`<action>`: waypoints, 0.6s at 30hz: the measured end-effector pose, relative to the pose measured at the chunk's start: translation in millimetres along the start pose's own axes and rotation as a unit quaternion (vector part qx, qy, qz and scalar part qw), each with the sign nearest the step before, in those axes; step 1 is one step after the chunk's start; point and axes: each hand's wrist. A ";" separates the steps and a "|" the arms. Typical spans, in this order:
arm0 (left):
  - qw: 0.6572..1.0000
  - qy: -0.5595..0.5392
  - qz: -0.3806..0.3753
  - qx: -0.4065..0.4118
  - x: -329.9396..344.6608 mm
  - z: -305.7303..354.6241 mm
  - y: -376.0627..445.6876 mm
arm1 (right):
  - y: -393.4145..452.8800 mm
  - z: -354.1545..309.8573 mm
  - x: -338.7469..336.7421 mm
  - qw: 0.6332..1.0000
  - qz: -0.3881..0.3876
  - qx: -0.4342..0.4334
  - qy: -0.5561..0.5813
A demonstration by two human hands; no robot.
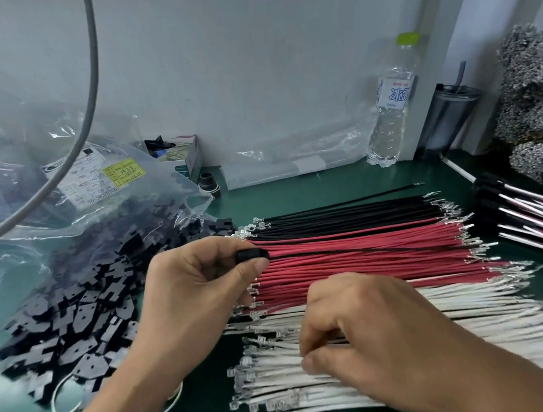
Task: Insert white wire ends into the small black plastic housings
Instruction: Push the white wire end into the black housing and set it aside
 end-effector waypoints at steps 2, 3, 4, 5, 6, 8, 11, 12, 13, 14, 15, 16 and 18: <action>1.000 -0.002 0.003 -0.002 -1.2 0.0 0.6 | 0.4 0.1 0.7 1.000 -0.001 0.000 -0.017; 1.000 0.000 0.003 -0.003 -1.6 -0.2 0.8 | 0.2 -0.2 0.6 1.000 0.001 -0.001 -0.020; 1.000 -0.001 0.003 -0.004 -1.6 -0.4 1.2 | -0.8 -0.5 -0.1 1.000 0.006 0.002 -0.017; 1.000 -0.003 0.002 -0.007 -1.7 -0.6 1.6 | -1.5 0.2 -0.9 1.000 0.009 0.007 -0.013; 1.000 -0.007 0.001 -0.011 -2.2 -0.6 1.7 | -2.1 0.8 -1.9 1.000 0.014 0.014 -0.009; 1.000 -0.015 -0.005 -0.018 -3.0 -0.4 2.0 | -2.4 2.1 -4.3 0.999 0.032 0.029 0.016; 0.998 -0.043 -0.024 -0.031 -4.9 0.5 1.9 | -1.3 8.7 -9.3 0.980 0.111 0.056 0.156; 0.997 -0.055 -0.031 -0.037 -5.2 1.0 1.8 | -1.7 11.4 -10.2 0.972 0.147 0.057 0.174; 0.996 -0.070 -0.037 -0.044 -5.3 1.7 1.6 | -2.4 14.8 -10.1 0.970 0.179 0.049 0.158; 0.994 -0.084 -0.043 -0.050 -5.2 2.5 1.3 | -2.9 17.5 -9.2 0.970 0.205 0.039 0.124; 0.993 -0.094 -0.047 -0.055 -5.1 3.0 1.0 | -2.9 19.0 -8.0 0.971 0.221 0.030 0.086; 0.992 -0.098 -0.051 -0.059 -5.1 3.6 0.9 | -2.7 19.6 -6.5 0.971 0.232 0.026 0.053; 0.991 -0.098 -0.056 -0.067 -5.3 4.3 1.0 | -2.6 20.3 -2.7 0.970 0.243 0.023 0.008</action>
Point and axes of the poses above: each hand's wrist, its own y-axis towards the middle knuckle, its own x-axis out of the palm, z = x × y, and after that the axes turned 12 degrees about -x, right-handed
